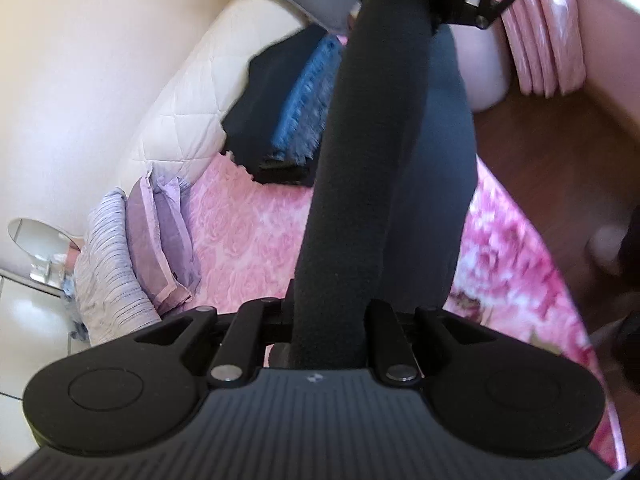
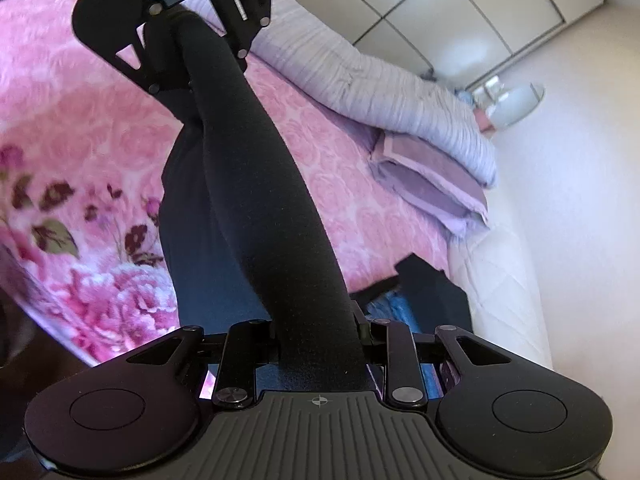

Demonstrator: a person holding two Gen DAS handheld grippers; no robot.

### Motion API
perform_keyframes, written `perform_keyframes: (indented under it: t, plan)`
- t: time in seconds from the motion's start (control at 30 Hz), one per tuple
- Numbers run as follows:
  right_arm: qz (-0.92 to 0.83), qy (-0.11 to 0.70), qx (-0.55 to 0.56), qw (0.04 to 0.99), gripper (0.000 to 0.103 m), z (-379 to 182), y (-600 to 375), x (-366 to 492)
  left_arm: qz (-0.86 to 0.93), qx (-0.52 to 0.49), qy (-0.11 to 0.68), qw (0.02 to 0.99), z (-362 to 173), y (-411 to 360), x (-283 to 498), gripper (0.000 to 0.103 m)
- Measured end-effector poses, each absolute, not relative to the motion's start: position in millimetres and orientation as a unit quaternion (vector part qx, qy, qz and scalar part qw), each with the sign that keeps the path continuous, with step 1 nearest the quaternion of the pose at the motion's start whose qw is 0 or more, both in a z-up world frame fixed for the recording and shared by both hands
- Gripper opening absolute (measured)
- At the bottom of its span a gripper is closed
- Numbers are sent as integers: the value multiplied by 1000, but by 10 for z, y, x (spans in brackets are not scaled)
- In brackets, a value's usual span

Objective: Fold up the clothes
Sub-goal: 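Lift the folded sweater with both grippers and carry it toward the clothes stack, then lower the sweater onto the stack of jeans with both grippers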

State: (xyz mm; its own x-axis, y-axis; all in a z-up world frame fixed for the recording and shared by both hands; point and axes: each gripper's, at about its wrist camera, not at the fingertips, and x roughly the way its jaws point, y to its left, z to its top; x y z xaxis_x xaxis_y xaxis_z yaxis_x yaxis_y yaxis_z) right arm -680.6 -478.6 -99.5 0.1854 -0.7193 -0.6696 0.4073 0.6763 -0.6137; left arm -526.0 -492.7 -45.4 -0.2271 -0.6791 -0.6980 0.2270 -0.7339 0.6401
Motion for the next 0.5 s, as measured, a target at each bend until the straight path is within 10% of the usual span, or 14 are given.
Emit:
perform_keyframes:
  t: [0.5]
  plan:
    - [-419, 520, -133, 732, 26, -128, -6202, -7960, -778, 501, -242, 291, 260, -6809, -6658, 13]
